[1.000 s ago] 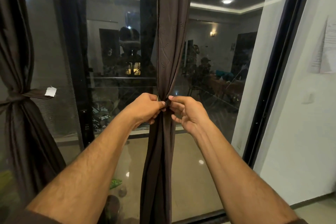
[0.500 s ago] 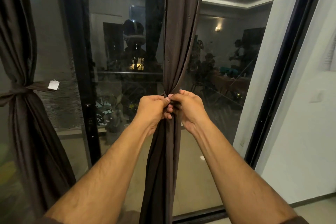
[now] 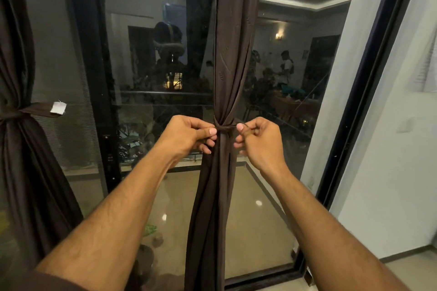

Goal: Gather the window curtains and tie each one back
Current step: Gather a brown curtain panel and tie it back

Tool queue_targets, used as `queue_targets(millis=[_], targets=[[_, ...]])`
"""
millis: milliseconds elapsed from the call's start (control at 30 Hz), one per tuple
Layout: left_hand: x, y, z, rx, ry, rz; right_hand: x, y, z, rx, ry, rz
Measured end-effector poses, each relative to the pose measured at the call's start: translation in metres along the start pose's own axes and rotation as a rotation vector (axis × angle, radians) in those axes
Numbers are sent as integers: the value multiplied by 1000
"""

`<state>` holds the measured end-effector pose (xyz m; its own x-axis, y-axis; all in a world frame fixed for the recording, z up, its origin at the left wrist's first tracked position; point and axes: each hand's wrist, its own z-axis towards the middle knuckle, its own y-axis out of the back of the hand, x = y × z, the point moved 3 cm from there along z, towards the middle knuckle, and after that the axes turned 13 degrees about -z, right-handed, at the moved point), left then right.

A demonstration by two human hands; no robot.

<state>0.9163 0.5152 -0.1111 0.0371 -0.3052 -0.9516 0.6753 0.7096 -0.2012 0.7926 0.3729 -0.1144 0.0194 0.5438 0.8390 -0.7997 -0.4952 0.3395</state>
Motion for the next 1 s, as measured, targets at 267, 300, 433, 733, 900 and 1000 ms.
queue_targets(millis=[267, 300, 433, 733, 900, 1000], targets=[[-6, 5, -2, -164, -137, 143, -6, 9, 14, -68, -106, 107], [-2, 5, -2, -196, -165, 177, -6, 7, 14, -55, -98, 81], [3, -21, -11, -249, -342, 411, -8, 19, 24, -24, 15, -76], [42, -132, -6, -430, -543, 339, -63, 115, 37, 68, 87, -14], [83, -224, 17, -443, -590, 294, -134, 215, 52, 7, 141, -25], [100, -317, 28, -325, -630, 302, -174, 285, 63, -76, 142, -35]])
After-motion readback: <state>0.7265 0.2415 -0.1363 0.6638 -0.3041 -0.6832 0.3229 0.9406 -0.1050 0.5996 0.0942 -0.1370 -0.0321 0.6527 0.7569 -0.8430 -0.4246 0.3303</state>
